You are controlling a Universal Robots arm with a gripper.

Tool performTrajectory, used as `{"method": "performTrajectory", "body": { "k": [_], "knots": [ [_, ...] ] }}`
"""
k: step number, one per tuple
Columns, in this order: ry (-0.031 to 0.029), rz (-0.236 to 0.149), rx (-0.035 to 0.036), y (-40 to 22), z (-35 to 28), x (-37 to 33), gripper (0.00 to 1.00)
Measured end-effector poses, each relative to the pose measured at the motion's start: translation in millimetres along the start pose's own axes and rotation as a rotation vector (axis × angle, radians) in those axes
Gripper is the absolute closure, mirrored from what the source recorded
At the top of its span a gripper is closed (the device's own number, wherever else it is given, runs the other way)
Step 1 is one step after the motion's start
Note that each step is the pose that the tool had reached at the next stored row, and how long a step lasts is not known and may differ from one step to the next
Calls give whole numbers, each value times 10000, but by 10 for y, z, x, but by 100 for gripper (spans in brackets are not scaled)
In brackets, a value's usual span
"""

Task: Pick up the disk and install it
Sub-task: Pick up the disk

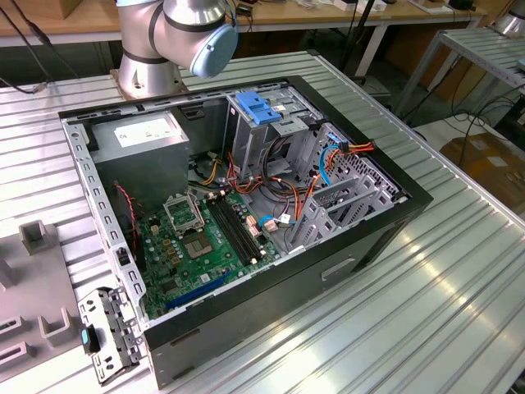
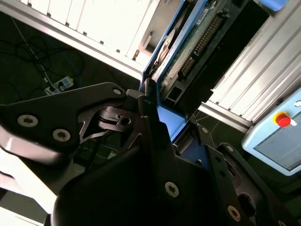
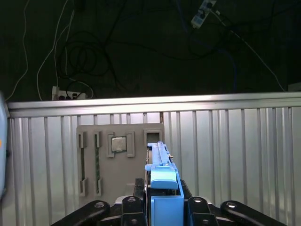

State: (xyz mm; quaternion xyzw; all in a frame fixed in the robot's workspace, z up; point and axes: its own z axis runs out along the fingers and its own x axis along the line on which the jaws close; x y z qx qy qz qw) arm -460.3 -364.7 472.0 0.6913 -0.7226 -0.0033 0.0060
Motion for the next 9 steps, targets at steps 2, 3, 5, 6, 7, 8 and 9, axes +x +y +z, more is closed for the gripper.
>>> {"method": "performTrajectory", "body": {
  "k": [2,3,5,6,7,8,9],
  "knots": [
    [-2,0,-2,0,-29,0,63],
    [-2,0,-2,1,-53,0,63],
    [-3,-1,-5,1,-94,0,63],
    [-3,0,-6,1,-104,0,63],
    [-3,0,-7,1,-114,0,63],
    [-3,0,-8,1,-127,0,63],
    [-3,0,-9,2,-137,0,63]
  ]
}}
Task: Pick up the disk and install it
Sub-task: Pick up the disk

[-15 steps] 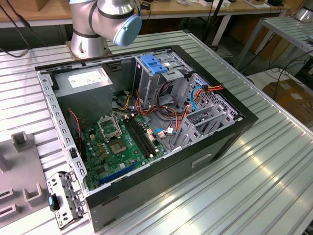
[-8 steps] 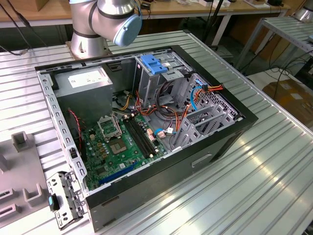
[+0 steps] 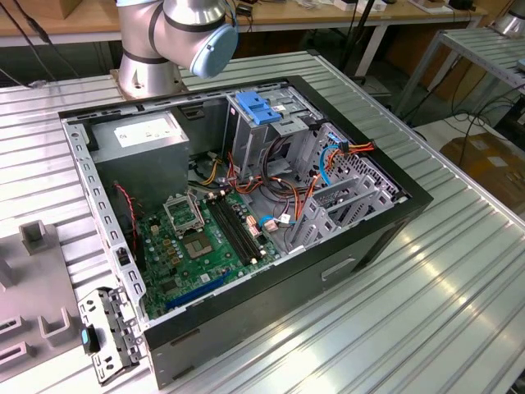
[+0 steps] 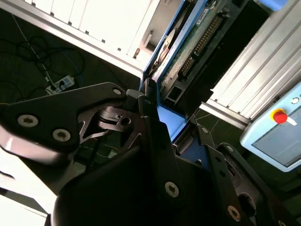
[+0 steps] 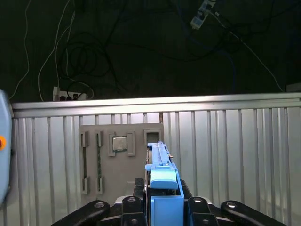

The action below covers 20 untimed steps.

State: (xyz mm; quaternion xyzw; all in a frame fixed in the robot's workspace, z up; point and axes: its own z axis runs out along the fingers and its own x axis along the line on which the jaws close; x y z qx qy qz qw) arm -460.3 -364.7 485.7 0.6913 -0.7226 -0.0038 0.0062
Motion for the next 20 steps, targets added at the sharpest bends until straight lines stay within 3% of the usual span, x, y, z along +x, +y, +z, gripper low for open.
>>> {"method": "performTrajectory", "body": {
  "k": [10,20],
  "knots": [
    [0,-1,-14,1,-125,1,63],
    [-1,0,-15,-47,-126,-2,63]
  ]
}}
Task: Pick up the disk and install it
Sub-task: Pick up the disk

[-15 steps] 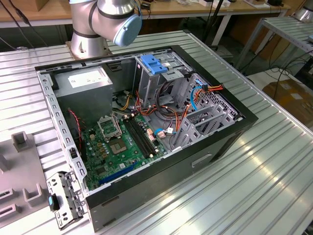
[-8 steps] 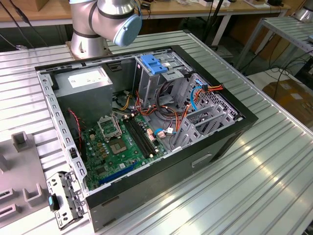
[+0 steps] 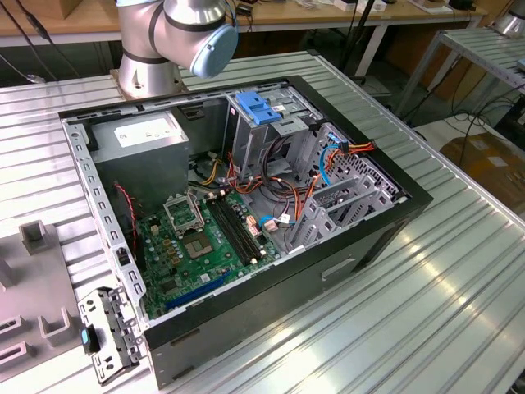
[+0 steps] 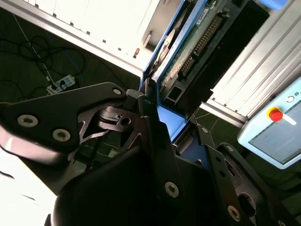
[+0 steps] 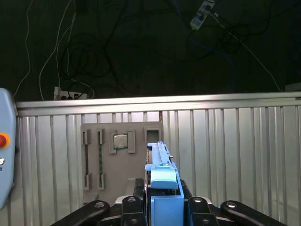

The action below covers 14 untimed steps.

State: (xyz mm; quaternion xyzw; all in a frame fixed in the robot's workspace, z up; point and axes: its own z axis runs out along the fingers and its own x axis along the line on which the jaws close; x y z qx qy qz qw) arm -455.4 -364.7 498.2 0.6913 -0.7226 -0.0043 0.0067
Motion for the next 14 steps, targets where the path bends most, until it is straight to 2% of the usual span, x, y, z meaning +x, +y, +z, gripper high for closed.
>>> {"method": "performTrajectory", "body": {
  "k": [14],
  "knots": [
    [0,0,1,-91,-1,-4,63]
  ]
}}
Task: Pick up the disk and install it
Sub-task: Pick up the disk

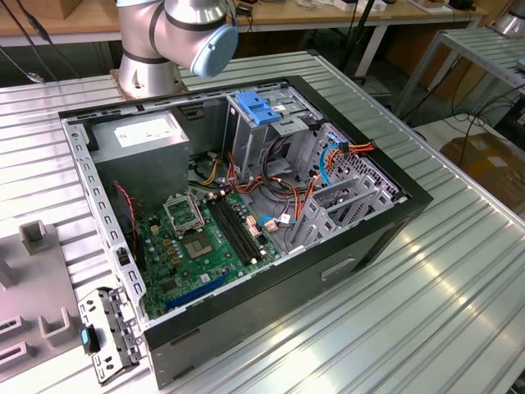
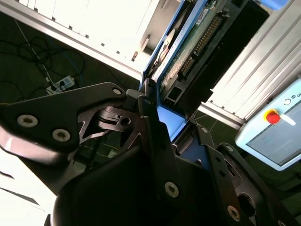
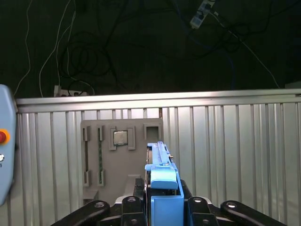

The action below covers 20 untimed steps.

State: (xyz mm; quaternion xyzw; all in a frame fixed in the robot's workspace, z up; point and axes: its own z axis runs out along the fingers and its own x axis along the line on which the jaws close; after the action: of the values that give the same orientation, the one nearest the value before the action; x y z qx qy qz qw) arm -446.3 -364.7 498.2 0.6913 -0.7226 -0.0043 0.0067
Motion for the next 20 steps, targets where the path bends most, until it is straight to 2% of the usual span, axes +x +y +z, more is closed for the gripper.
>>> {"method": "performTrajectory", "body": {
  "k": [11,20],
  "knots": [
    [0,0,0,-83,-1,-3,63],
    [0,-1,0,-192,-3,-8,63]
  ]
}}
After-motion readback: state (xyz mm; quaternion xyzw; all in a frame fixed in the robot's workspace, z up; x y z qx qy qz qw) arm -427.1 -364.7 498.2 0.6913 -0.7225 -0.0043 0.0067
